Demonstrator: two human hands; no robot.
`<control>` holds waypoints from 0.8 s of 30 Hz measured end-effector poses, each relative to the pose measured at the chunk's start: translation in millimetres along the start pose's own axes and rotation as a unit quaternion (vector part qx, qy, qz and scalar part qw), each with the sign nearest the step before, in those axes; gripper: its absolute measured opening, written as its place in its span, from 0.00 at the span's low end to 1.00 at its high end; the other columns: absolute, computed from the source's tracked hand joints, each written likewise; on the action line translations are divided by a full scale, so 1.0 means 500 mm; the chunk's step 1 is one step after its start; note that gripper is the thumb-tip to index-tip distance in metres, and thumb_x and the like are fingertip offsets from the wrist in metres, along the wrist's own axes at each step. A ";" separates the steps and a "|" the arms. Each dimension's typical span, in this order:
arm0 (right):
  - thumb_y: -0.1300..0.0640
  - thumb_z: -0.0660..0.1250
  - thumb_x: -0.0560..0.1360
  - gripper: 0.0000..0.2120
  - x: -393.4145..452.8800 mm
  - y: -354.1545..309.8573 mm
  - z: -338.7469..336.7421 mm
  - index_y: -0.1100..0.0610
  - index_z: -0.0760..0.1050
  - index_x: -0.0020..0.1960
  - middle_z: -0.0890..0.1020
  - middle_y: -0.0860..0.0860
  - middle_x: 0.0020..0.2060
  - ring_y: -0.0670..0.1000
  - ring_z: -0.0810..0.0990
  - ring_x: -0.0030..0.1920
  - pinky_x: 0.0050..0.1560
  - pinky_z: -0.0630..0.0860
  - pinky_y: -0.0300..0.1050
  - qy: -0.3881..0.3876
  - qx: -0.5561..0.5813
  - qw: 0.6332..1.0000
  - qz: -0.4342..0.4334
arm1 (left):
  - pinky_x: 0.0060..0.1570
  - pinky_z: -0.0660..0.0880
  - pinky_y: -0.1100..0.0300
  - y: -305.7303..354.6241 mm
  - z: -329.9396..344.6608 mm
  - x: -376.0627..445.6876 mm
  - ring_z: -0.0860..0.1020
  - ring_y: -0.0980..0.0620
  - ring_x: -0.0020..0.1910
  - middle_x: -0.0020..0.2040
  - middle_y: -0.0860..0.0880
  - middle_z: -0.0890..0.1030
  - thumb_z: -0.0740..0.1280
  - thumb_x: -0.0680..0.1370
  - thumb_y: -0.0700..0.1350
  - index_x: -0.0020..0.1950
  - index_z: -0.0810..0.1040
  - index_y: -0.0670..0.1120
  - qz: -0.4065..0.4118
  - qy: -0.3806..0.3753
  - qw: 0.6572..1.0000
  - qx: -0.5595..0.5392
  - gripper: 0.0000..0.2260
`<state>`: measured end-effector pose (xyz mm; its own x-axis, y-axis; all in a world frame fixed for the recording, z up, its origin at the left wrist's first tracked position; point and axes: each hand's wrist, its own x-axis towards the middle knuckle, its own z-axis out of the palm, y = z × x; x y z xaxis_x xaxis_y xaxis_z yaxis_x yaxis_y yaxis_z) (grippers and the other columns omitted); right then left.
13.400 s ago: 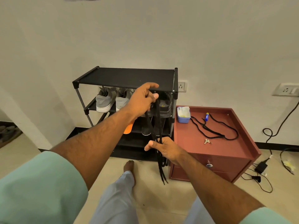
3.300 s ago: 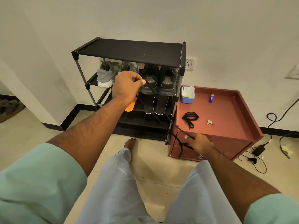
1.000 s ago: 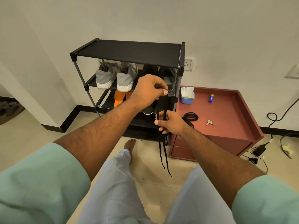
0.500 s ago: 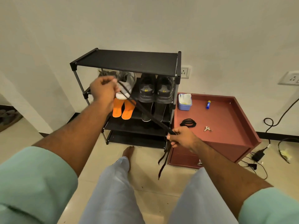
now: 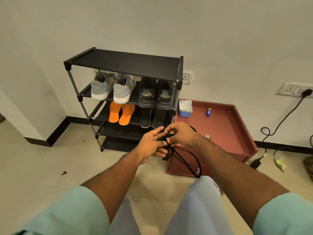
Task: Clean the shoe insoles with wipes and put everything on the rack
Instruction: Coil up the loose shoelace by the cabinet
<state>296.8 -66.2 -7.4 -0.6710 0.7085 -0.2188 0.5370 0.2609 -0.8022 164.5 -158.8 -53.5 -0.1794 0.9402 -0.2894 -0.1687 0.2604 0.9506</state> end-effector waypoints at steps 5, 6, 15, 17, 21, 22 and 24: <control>0.71 0.71 0.68 0.12 -0.019 -0.009 -0.043 0.60 0.78 0.48 0.82 0.58 0.42 0.55 0.82 0.38 0.37 0.81 0.46 0.019 -0.089 0.996 -0.004 | 0.35 0.81 0.57 0.013 0.039 0.023 0.81 0.52 0.34 0.52 0.48 0.85 0.72 0.76 0.35 0.67 0.76 0.51 0.040 -0.025 0.998 0.048 0.22; 0.70 0.71 0.68 0.12 -0.021 -0.012 -0.048 0.59 0.78 0.48 0.82 0.55 0.41 0.54 0.82 0.39 0.36 0.80 0.43 0.018 -0.117 0.993 -0.007 | 0.35 0.81 0.58 0.014 0.044 0.025 0.81 0.52 0.34 0.48 0.47 0.86 0.72 0.76 0.35 0.65 0.77 0.51 0.042 -0.026 0.997 0.059 0.20; 0.60 0.68 0.73 0.08 -0.017 -0.059 -0.045 0.52 0.77 0.51 0.79 0.48 0.46 0.49 0.77 0.47 0.48 0.78 0.47 0.034 -0.370 0.925 -0.080 | 0.32 0.78 0.61 0.014 0.046 0.031 0.78 0.53 0.29 0.44 0.40 0.83 0.71 0.77 0.37 0.56 0.82 0.40 0.065 0.059 0.992 0.094 0.08; 0.59 0.66 0.74 0.08 -0.018 -0.068 -0.044 0.51 0.76 0.52 0.79 0.49 0.47 0.50 0.77 0.47 0.47 0.79 0.49 0.039 -0.429 0.897 -0.094 | 0.32 0.78 0.61 0.014 0.040 0.031 0.78 0.53 0.29 0.44 0.41 0.83 0.71 0.77 0.37 0.57 0.82 0.38 0.064 0.066 0.992 0.090 0.09; 0.59 0.65 0.74 0.09 -0.019 -0.090 -0.045 0.50 0.75 0.53 0.79 0.48 0.47 0.51 0.78 0.48 0.43 0.77 0.47 0.032 -0.497 0.859 -0.115 | 0.31 0.78 0.61 0.011 0.035 0.032 0.78 0.52 0.30 0.44 0.43 0.84 0.72 0.77 0.38 0.56 0.82 0.39 0.064 0.068 0.991 0.091 0.09; 0.59 0.65 0.74 0.09 -0.019 -0.099 -0.046 0.50 0.75 0.52 0.79 0.48 0.46 0.51 0.78 0.47 0.43 0.76 0.46 0.034 -0.510 0.851 -0.123 | 0.31 0.78 0.61 0.009 0.036 0.033 0.78 0.52 0.30 0.43 0.44 0.84 0.72 0.77 0.38 0.56 0.82 0.40 0.065 0.067 0.992 0.089 0.09; 0.60 0.66 0.74 0.08 -0.016 -0.110 -0.047 0.50 0.75 0.52 0.79 0.49 0.46 0.51 0.79 0.46 0.44 0.77 0.47 0.035 -0.526 0.839 -0.136 | 0.31 0.77 0.62 0.007 0.042 0.031 0.78 0.53 0.29 0.41 0.47 0.84 0.72 0.77 0.38 0.55 0.82 0.41 0.064 0.065 0.992 0.087 0.08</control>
<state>284.8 -71.0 51.6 -0.8299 0.5560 -0.0452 0.5474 0.8274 0.1256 181.5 -138.7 -52.4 -0.3146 0.9346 -0.1660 0.0319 0.1852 0.9822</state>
